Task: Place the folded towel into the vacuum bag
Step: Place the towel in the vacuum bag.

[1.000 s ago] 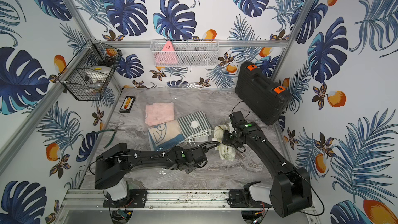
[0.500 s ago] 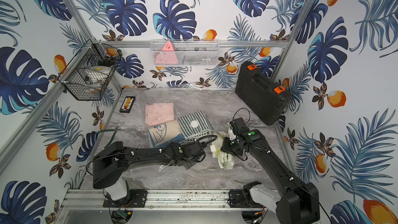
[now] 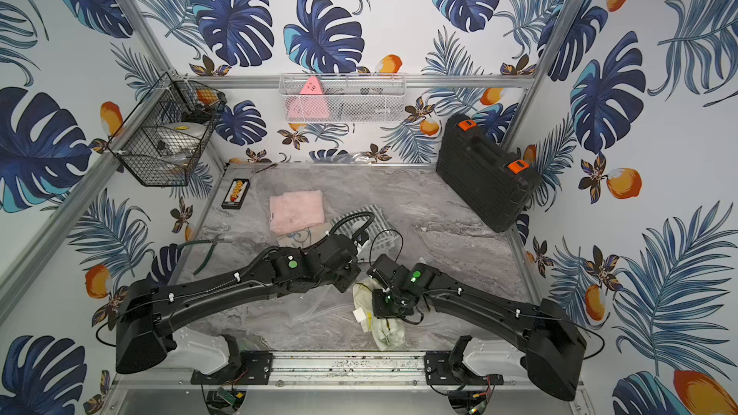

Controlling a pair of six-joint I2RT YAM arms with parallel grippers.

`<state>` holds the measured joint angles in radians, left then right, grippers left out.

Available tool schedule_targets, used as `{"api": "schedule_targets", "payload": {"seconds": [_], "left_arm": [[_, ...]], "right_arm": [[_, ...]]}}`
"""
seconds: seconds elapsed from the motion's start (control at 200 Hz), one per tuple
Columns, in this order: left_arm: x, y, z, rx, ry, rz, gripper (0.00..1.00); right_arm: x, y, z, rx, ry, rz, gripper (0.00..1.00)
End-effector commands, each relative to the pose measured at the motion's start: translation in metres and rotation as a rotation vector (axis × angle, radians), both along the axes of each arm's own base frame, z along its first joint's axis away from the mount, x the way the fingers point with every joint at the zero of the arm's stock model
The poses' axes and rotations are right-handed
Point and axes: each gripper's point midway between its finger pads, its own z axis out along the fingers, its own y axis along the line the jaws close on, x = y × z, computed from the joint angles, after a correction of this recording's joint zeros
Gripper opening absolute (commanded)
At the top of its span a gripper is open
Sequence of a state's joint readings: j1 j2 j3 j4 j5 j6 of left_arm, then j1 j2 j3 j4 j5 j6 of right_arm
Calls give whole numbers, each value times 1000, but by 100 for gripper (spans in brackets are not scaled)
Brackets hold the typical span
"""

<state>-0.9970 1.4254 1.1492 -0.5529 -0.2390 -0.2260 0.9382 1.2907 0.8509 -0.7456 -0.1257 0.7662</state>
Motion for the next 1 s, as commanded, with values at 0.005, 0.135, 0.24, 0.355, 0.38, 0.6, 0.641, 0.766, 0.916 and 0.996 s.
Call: {"api": "schedule_targets", "payload": {"seconds": [0.005,0.135,0.24,0.355,0.38,0.6,0.641,0.766,0.916,0.996], "left_arm": [[-9,-4,5,-75,39,-7,0],[-12,-4,8,-114,39,-7,0],[-13,-5,6,-119,43,-6,0],[-14,-5,-2,-114,56,-6,0],[-14,-5,-4,-111,58,-7,0],[-20,-1,-14,-108,91,-2,0],[-22,-1,-15,-112,97,-1,0],[-26,0,-14,-130,110,-1,0],[-35,-10,-10,-162,124,-56,0],[-44,-21,-11,-172,155,-122,0]], "right_arm": [[39,17,4,5,-86,-9,0],[72,19,-2,-30,-139,-26,0],[91,17,-12,-57,-195,-23,3],[86,21,-48,0,-112,24,50],[82,20,-54,17,-63,25,62],[47,-15,-32,127,71,-39,92],[39,-25,-28,134,92,-60,93],[23,-50,-24,122,116,-149,90],[49,-82,-36,2,29,-293,47],[80,-78,-38,41,-30,-377,18]]}}
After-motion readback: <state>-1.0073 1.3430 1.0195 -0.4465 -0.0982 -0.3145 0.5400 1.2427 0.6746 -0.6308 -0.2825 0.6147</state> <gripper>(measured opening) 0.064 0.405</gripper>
